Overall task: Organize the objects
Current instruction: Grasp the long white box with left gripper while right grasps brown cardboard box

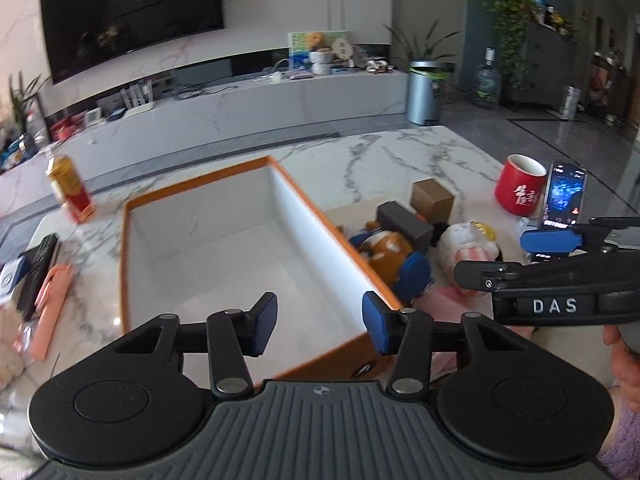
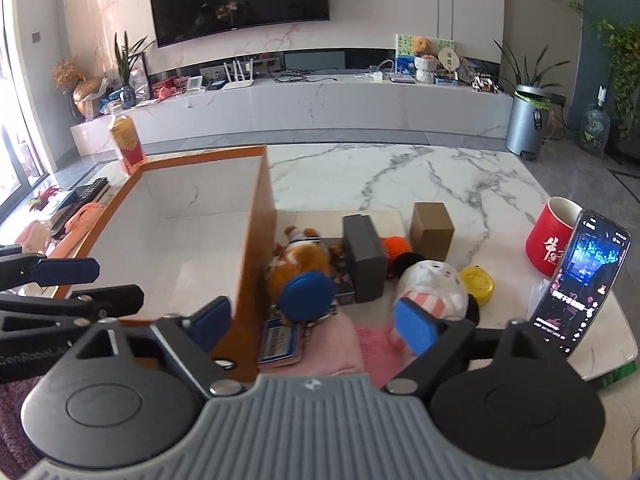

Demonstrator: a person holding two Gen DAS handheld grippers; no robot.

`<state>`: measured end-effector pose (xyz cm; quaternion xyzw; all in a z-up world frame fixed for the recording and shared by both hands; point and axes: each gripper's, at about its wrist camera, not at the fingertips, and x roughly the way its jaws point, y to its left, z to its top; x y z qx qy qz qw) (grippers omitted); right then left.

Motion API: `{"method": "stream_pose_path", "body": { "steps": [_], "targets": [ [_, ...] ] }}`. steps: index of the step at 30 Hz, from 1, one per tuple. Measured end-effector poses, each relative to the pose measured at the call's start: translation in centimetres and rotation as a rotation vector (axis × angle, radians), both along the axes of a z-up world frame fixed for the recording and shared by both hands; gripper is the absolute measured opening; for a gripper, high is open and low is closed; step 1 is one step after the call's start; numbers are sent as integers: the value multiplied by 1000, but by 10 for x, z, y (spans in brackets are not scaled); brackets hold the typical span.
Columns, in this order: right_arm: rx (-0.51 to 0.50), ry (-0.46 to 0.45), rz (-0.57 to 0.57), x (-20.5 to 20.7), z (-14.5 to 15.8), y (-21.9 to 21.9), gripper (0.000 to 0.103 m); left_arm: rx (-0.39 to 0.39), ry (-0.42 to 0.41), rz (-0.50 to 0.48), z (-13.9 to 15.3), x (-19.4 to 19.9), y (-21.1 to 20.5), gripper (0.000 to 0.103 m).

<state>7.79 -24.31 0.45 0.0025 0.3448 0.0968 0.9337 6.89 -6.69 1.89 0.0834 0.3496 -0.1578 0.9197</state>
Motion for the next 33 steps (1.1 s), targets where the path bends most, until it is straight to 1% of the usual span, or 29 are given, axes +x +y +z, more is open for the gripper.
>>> {"method": "stream_pose_path", "body": {
  "steps": [1,2,3,5,6,8,9,10,11,12,13,16,19,21,22,23,24,25,26,28,30,31,33],
  "targets": [
    [2,5,-16,6,-1,-8,82,-6,8,-21,1,6,-5,50],
    [4,10,-32,12,-1,-16,78,-17,21,-41,3,13,-10,47],
    [7,16,-44,19,-2,-24,76,-33,35,-62,4,20,-14,46],
    [6,30,-69,32,-5,-39,67,-61,60,-98,6,35,-24,41],
    [7,37,-77,39,-7,-45,65,-68,73,-112,6,43,-30,39],
    [6,52,-84,53,-10,-56,56,-74,86,-142,7,58,-41,36],
    [6,59,-84,61,-12,-61,55,-68,89,-163,7,67,-48,35],
    [5,65,-78,69,-14,-64,51,-55,91,-185,5,75,-55,33],
    [7,72,-67,77,-17,-67,48,-39,92,-208,4,84,-61,31],
    [9,82,-61,85,-20,-69,47,-20,96,-233,3,95,-67,30],
    [10,94,-54,94,-23,-71,46,7,104,-267,0,106,-72,28],
    [15,135,-30,123,-33,-74,39,94,135,-363,-9,141,-92,27],
    [1,157,-22,151,-42,-77,39,195,189,-451,-25,175,-105,27],
    [-11,169,-16,170,-47,-79,39,273,223,-536,-38,193,-113,28],
    [-15,175,-13,178,-50,-80,39,310,232,-574,-44,200,-116,29],
    [-21,182,-10,187,-52,-80,40,350,243,-611,-50,206,-119,34],
    [-26,191,-8,195,-55,-81,40,386,254,-645,-56,211,-122,36],
    [-28,198,-10,202,-58,-83,44,419,265,-680,-63,220,-127,43],
    [-26,206,-12,209,-60,-85,49,443,286,-715,-69,226,-131,55],
    [-15,228,-13,222,-65,-87,51,491,334,-779,-82,237,-139,66],
    [-2,247,-12,233,-70,-89,51,545,374,-822,-96,249,-146,68],
    [-4,246,-13,237,-71,-89,55,569,388,-833,-103,255,-149,68],
    [-4,256,-5,244,-74,-89,56,604,409,-847,-115,263,-155,69]
  ]
}}
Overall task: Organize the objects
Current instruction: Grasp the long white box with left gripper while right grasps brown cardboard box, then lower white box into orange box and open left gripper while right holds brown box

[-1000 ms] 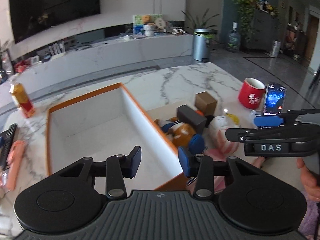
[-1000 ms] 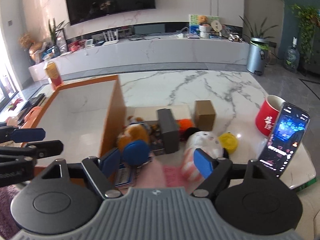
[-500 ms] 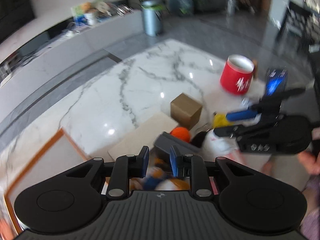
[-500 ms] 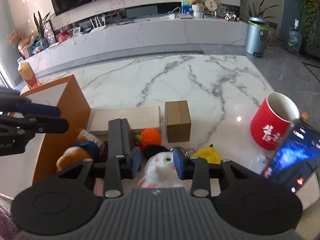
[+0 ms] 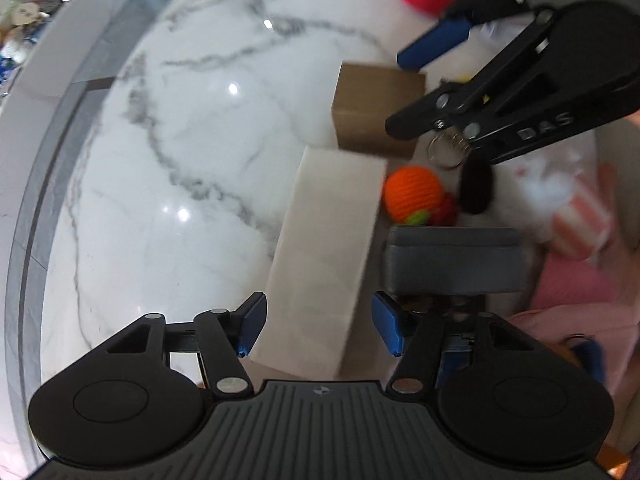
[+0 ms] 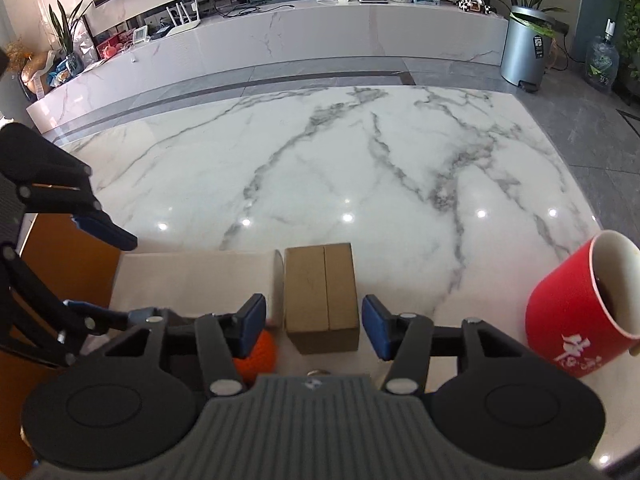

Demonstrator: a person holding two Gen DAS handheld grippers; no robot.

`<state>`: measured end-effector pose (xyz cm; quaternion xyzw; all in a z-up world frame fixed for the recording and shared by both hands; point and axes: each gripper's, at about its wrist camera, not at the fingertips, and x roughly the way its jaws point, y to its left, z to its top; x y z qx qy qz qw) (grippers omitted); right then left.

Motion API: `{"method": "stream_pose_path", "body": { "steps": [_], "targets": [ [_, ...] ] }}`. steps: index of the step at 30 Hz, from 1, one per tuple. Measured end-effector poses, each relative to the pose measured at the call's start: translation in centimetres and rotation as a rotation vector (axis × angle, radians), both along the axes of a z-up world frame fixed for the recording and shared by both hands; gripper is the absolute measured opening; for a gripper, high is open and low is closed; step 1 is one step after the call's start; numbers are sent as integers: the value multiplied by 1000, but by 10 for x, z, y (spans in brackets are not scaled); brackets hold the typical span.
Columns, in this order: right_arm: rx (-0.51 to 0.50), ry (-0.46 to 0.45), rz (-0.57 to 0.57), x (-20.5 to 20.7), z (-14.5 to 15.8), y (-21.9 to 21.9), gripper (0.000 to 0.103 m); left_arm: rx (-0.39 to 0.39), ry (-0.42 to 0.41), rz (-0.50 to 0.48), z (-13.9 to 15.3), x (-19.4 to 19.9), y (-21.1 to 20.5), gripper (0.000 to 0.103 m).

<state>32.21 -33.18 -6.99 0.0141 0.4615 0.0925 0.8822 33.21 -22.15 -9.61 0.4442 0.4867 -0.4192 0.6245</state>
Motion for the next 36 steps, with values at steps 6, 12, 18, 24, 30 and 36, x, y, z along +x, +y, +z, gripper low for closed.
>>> {"method": "stream_pose_path", "body": {
  "steps": [6,12,18,24,30,36],
  "targets": [
    [-3,21,-1,15,-11,1,56,44,58,-42,-23,18,-9,73],
    [10,25,-8,19,-13,-1,54,45,66,-37,-39,24,-14,75],
    [2,23,-6,17,-12,-2,47,34,1,-22,-38,23,-13,73],
    [-15,-32,-16,8,11,-5,47,-35,-67,33,-6,25,-3,71],
    [-27,-106,-6,-12,52,3,47,-105,-143,59,39,2,2,69],
    [-17,-187,31,-44,96,26,47,-123,-220,78,88,-31,29,29]
  ]
}}
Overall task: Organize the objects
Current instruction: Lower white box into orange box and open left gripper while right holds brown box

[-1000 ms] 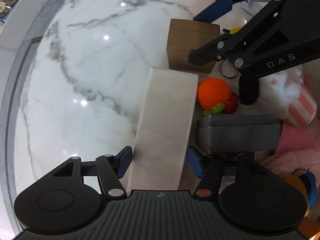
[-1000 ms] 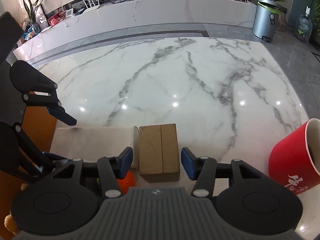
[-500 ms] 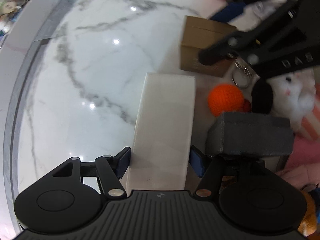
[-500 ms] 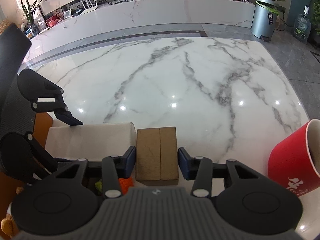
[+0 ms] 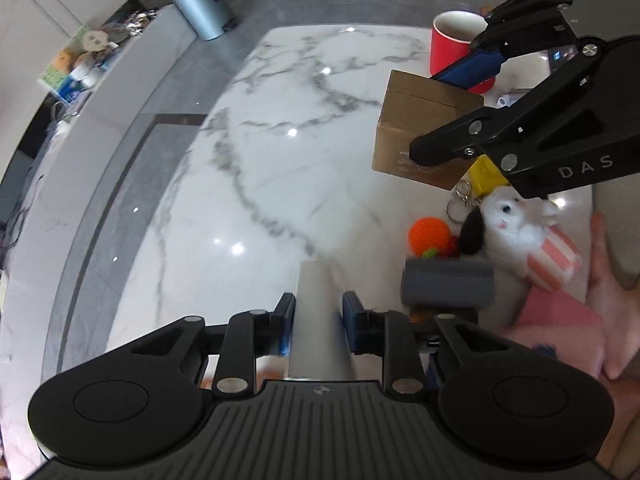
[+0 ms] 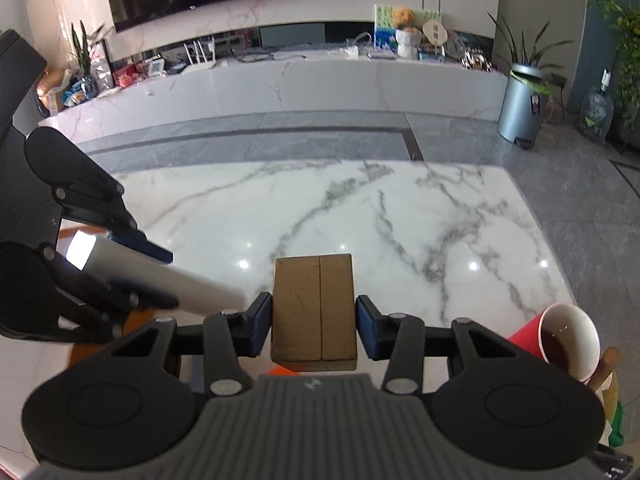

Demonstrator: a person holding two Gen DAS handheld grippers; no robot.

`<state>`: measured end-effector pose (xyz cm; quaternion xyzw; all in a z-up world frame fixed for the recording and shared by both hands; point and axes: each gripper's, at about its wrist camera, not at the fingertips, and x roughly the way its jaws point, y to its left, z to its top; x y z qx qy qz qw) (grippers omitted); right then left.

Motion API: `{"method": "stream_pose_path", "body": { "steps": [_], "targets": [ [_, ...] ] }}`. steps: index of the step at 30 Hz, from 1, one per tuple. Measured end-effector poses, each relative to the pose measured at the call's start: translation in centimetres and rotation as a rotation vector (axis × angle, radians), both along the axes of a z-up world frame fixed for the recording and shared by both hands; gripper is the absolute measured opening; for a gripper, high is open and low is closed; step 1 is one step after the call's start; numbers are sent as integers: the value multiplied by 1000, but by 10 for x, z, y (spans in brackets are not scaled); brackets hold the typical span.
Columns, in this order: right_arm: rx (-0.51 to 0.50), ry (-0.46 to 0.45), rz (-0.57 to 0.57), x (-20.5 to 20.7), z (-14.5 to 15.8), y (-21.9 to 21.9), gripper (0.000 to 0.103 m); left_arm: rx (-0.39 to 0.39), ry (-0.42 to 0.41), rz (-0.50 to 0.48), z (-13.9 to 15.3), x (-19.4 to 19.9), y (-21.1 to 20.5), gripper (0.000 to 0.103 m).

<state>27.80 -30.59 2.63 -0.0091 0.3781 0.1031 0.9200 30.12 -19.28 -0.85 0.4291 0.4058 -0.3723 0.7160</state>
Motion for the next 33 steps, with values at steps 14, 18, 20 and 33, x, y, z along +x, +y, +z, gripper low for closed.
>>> {"method": "stream_pose_path", "body": {
  "steps": [14,18,20,33],
  "targets": [
    [35,-80,217,-62,51,94,47,-31,-132,125,57,-74,105,28],
    [104,-31,287,-65,49,123,47,7,-150,145,44,-85,132,28],
    [123,-6,312,-65,44,137,47,39,-163,150,30,-86,140,28],
    [18,144,393,-21,-19,198,47,207,-292,-57,-65,-72,149,27]
  ]
}}
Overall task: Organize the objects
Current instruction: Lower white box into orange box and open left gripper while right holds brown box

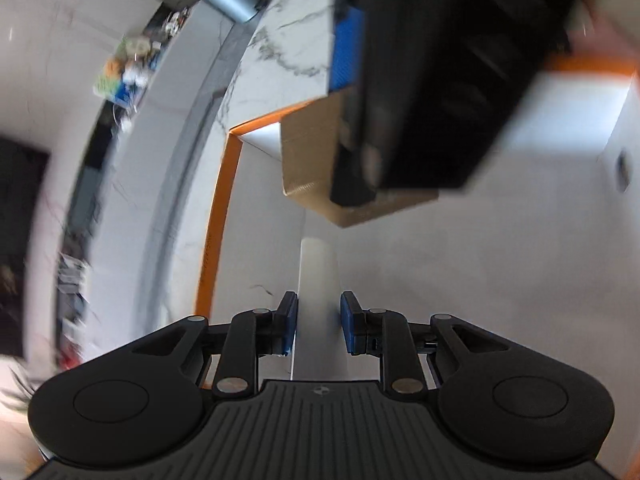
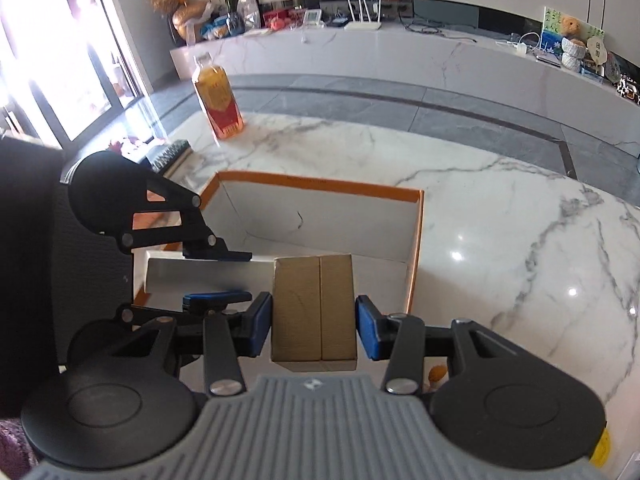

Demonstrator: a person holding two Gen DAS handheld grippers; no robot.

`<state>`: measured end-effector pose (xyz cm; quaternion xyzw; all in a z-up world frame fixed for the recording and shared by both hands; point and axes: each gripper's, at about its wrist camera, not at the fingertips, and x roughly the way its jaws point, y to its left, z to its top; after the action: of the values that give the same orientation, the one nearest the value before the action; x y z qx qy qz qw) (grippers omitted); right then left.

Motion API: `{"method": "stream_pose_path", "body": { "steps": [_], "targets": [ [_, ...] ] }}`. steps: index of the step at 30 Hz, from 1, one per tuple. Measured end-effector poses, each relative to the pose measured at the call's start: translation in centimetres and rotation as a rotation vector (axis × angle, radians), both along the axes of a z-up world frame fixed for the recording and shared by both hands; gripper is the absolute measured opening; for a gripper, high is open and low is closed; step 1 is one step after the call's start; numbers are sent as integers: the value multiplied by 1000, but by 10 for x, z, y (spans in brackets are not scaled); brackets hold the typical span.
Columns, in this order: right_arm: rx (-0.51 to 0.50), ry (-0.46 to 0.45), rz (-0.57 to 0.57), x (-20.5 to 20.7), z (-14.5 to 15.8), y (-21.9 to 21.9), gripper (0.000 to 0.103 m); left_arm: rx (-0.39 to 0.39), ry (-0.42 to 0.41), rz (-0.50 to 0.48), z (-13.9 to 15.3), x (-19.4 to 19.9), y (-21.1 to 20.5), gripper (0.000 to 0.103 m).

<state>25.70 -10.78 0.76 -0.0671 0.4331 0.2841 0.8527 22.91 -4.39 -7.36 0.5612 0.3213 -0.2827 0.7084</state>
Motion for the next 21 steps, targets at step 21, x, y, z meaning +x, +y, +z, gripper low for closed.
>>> {"method": "stream_pose_path", "body": {
  "steps": [21],
  "targets": [
    [-92,27,19,8,-22,10,47,-114,176,273,-14,49,15,59]
  ]
}}
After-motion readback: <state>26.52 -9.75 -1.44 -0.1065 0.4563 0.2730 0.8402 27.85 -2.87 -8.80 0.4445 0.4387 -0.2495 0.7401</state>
